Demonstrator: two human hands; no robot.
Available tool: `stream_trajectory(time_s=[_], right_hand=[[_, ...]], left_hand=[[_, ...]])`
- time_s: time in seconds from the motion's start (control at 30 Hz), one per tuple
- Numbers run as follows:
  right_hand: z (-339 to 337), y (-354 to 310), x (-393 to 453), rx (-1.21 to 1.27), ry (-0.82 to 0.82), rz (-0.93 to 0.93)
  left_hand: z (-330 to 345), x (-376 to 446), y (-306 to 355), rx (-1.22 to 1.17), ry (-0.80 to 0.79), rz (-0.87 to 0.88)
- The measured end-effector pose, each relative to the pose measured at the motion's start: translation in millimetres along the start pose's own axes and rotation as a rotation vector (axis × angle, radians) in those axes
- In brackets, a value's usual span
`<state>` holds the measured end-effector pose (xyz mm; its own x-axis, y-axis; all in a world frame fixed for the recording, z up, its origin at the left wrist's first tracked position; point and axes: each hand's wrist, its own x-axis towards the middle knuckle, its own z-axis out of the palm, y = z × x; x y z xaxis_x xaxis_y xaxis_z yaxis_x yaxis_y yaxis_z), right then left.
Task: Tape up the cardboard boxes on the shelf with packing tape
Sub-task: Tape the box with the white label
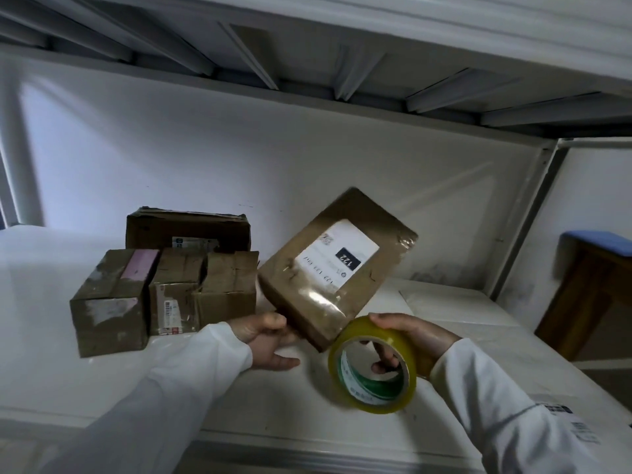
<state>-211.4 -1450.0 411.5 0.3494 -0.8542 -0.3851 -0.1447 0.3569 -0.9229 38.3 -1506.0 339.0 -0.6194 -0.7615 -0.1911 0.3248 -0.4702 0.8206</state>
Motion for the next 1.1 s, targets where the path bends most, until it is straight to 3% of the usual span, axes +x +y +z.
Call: stream_trajectory(time_s=[0.1, 0.3, 0.43, 0.6, 0.67, 0.73, 0.8, 0.87, 0.97, 1.1], right_hand=[[-8, -2, -4, 0.111, 0.089, 0.051], [-16, 1, -2, -0.007, 0.159, 0.023], [-1, -14, -1, -0.104, 0.047, -0.127], [16, -46, -6, 0.148, -0.204, -0.276], [19, -58, -5, 0.158, -0.257, -0.256], [23, -64, -1, 0.093, -0.242, -0.250], [31, -66, 2, 0.069, -0.197, -0.230], [37, -65, 4, 0.064, -0.140, -0.210], [43, -65, 7, 0.059, -0.147, -0.205], [43, -65, 9, 0.058, -0.108, -0.236]], left_hand=[[5, 5, -6, 0.020, 0.046, -0.012], [26, 14, -13, 0.066, 0.244, -0.037], [36, 22, -10, -0.039, 0.434, -0.085], [35, 7, -5, -0.092, 0.374, -0.115], [37, -7, 2, 0.134, 0.314, -0.195], [41, -18, 10, 0.585, 0.367, -0.227], [35, -21, 16, 1.124, 0.512, -0.167], [32, -22, 15, 1.459, 0.542, 0.023], [31, -17, 2, 1.733, 0.427, 0.273], [31, 3, -8, 1.763, 0.550, 0.502]])
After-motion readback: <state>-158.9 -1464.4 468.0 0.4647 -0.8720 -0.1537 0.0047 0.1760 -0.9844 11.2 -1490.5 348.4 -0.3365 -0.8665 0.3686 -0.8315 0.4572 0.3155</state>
